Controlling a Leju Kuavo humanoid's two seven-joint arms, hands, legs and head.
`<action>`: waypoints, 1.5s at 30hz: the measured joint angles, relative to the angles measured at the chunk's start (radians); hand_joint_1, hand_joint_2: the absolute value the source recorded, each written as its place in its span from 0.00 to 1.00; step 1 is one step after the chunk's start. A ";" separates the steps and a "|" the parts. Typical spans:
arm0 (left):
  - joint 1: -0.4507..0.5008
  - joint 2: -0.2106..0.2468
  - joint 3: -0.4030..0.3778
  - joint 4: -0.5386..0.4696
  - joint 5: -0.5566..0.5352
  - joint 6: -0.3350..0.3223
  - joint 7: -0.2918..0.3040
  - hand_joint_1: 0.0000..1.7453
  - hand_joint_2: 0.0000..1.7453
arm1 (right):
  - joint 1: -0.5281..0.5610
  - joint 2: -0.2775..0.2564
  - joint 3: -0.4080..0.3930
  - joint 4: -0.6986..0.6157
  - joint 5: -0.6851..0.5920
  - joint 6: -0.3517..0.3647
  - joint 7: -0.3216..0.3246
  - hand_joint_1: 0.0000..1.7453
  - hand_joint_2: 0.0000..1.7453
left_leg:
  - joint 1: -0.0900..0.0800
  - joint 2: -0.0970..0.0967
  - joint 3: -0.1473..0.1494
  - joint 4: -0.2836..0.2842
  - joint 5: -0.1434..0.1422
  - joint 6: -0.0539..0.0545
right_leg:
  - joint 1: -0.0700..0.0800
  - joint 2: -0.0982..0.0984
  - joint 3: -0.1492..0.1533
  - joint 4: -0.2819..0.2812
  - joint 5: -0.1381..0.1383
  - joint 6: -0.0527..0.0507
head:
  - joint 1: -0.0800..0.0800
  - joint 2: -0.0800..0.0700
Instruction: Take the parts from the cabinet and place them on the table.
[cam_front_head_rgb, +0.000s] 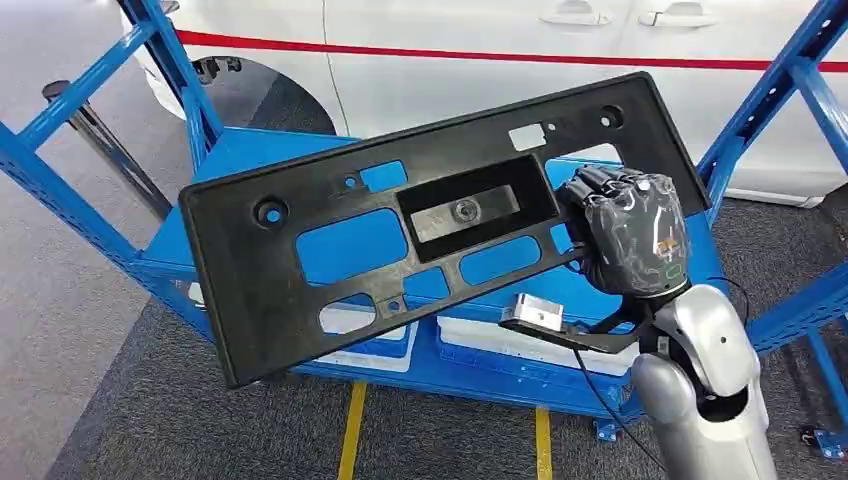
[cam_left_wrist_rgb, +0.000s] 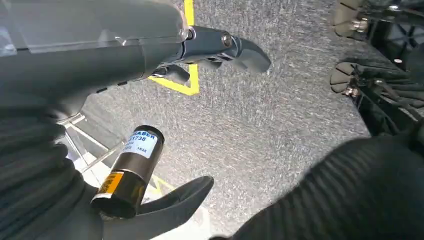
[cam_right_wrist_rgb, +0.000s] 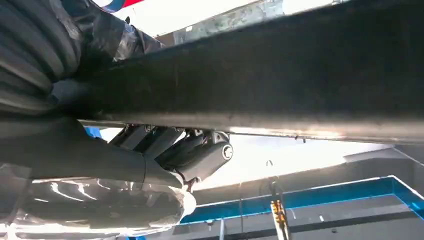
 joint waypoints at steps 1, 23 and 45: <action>0.000 0.000 0.000 0.000 0.000 0.000 0.000 0.00 1.00 | 0.002 -0.002 0.005 0.002 -0.001 0.001 -0.002 1.00 1.00 | 0.004 0.000 -0.012 0.044 -0.011 -0.005 | -0.001 0.000 -0.009 0.003 0.005 0.002 | 0.000 0.000; -0.008 0.020 0.001 0.002 -0.059 -0.010 -0.004 0.00 1.00 | 0.027 -0.063 0.114 0.029 -0.017 -0.042 0.001 1.00 1.00 | -0.020 0.005 0.008 -0.248 0.253 0.042 | 0.025 0.001 0.138 -0.028 -0.098 0.017 | 0.001 0.000; -0.029 0.065 0.001 0.005 -0.093 -0.027 -0.003 0.00 1.00 | -0.003 -0.064 0.127 0.066 -0.031 0.008 0.008 1.00 1.00 | 0.015 0.000 0.105 -0.279 0.189 0.037 | -0.006 0.000 -0.111 0.145 -0.111 0.055 | 0.005 0.000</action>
